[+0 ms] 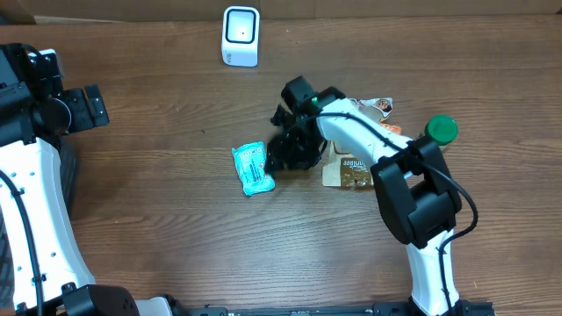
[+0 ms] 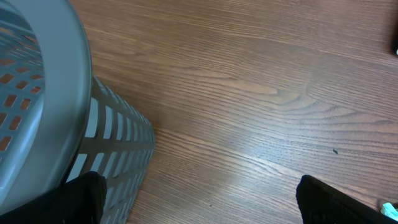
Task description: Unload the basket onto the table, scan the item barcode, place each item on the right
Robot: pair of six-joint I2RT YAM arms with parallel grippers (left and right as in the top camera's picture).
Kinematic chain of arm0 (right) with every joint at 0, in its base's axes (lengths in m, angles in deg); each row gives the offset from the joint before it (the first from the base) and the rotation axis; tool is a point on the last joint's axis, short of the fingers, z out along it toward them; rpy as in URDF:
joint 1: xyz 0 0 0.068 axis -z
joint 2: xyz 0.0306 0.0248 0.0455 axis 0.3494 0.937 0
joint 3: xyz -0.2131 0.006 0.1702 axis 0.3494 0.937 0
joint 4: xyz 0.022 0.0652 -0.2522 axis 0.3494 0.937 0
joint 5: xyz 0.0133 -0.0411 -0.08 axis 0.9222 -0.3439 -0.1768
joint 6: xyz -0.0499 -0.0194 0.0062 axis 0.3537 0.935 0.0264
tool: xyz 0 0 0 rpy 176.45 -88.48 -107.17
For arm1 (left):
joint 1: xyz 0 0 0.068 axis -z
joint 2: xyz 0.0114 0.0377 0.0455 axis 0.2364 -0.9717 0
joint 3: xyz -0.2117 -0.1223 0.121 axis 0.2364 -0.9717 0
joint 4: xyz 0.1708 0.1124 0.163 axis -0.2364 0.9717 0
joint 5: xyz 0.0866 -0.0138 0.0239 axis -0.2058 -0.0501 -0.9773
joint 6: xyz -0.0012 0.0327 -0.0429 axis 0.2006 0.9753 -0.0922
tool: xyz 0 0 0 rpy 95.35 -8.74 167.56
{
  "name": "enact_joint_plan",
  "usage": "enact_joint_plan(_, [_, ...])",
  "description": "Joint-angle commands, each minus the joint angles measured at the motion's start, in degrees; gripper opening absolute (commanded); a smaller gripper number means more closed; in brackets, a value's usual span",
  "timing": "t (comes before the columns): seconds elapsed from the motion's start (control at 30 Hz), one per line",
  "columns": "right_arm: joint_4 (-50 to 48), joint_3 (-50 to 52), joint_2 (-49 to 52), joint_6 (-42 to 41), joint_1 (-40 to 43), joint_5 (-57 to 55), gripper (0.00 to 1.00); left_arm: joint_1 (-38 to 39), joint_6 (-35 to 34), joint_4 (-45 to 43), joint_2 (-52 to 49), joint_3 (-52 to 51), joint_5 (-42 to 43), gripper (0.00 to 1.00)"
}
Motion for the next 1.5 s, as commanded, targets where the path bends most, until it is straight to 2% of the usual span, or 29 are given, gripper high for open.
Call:
enact_joint_plan(0.0, [-1.88,1.60,-2.29,-2.80,-1.42,1.66,0.59,0.11,1.49,-0.07,0.02,-0.13,-0.11,1.00])
enact_joint_plan(0.17, [-6.58,3.91,-2.29,-7.52,-2.51,1.60,0.58,0.11,1.49,-0.07,0.02,-0.13,-0.11,1.00])
enact_joint_plan(0.43, [-11.26,8.70,-2.29,-11.41,-2.49,0.96,0.47,0.11,1.51,-0.07,0.02,-0.13,-0.11,1.00])
enact_joint_plan(0.53, [-11.43,8.76,-2.29,-11.45,-2.49,0.96,0.36,0.11,1.49,-0.07,0.02,-0.13,-0.11,1.00])
enact_joint_plan(0.6, [-11.67,8.74,-2.29,-11.45,-2.49,0.96,0.24,0.11,1.51,-0.07,0.02,-0.13,-0.11,1.00])
enact_joint_plan(0.8, [-11.61,8.63,-2.32,-11.45,-2.49,0.98,0.05,0.11,1.49,-0.07,0.02,-0.13,-0.11,1.00])
enact_joint_plan(1.0, [-10.49,7.69,-4.13,-11.17,-2.12,0.94,0.04,0.11,1.51,-0.07,0.02,-0.13,-0.13,1.00])
enact_joint_plan(1.13, [-9.18,7.54,-7.39,-11.17,-1.62,-3.34,0.04,0.11,1.49,-0.07,0.02,-0.13,-0.11,1.00])
enact_joint_plan(1.4, [-4.07,7.50,-17.27,-7.74,-2.58,-22.97,0.04,0.11,1.49,-0.07,0.02,-0.13,-0.11,1.00])
enact_joint_plan(1.47, [-3.04,7.50,-18.71,-7.80,-4.31,-32.68,0.04,0.11,1.49,-0.07,0.02,-0.13,-0.13,1.00])
